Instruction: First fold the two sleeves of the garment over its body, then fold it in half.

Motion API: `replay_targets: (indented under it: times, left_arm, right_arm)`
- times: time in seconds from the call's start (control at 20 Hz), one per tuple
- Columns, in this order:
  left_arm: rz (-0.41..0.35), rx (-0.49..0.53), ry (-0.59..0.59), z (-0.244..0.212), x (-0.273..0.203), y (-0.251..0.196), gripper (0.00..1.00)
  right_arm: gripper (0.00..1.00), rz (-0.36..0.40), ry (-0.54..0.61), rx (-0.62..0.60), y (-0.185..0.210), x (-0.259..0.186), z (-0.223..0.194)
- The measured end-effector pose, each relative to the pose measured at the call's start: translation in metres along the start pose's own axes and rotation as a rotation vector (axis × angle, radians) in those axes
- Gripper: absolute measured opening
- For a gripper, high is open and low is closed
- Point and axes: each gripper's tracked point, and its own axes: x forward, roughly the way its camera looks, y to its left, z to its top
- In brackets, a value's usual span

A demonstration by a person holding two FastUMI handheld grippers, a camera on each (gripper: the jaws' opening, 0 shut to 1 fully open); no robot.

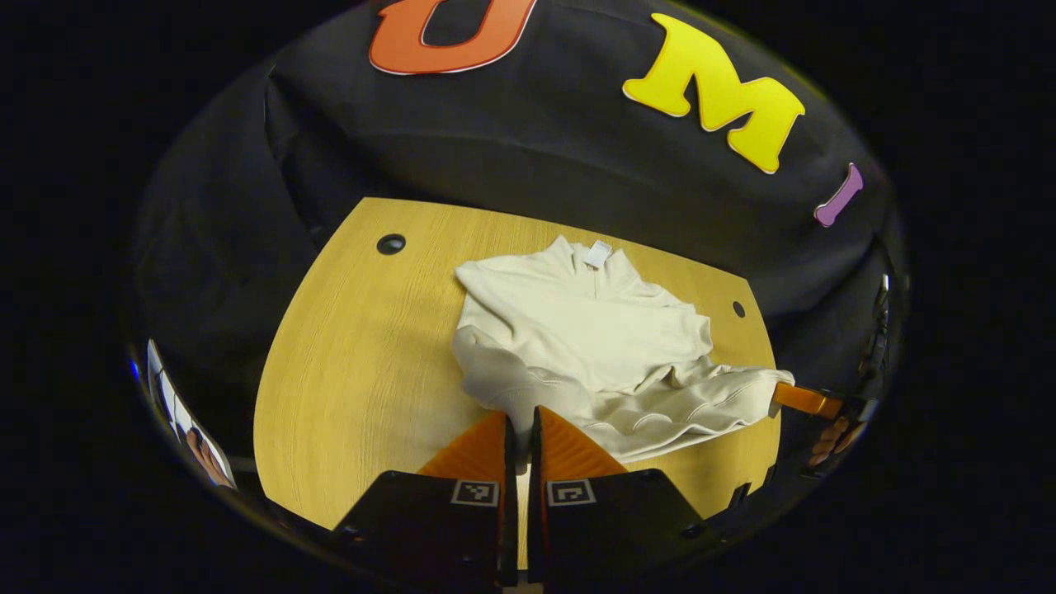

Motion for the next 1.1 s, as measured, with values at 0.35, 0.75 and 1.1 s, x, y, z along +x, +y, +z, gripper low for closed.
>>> replay_targets:
  times: [0.35,0.75,1.1]
  left_arm:
    - [0.014,0.041,-0.055,0.082,0.042,-0.009,0.07]
    - [0.065,0.018,0.038,0.095,0.160,0.008,0.07]
    - [0.105,0.022,0.097,0.085,0.237,0.018,0.07]
  right_arm:
    - [0.05,-0.018,-0.045,-0.023,0.004,0.045,0.084]
    - [0.05,-0.065,0.020,-0.009,-0.017,0.166,0.105]
    - [0.06,-0.096,0.072,0.000,-0.038,0.241,0.091]
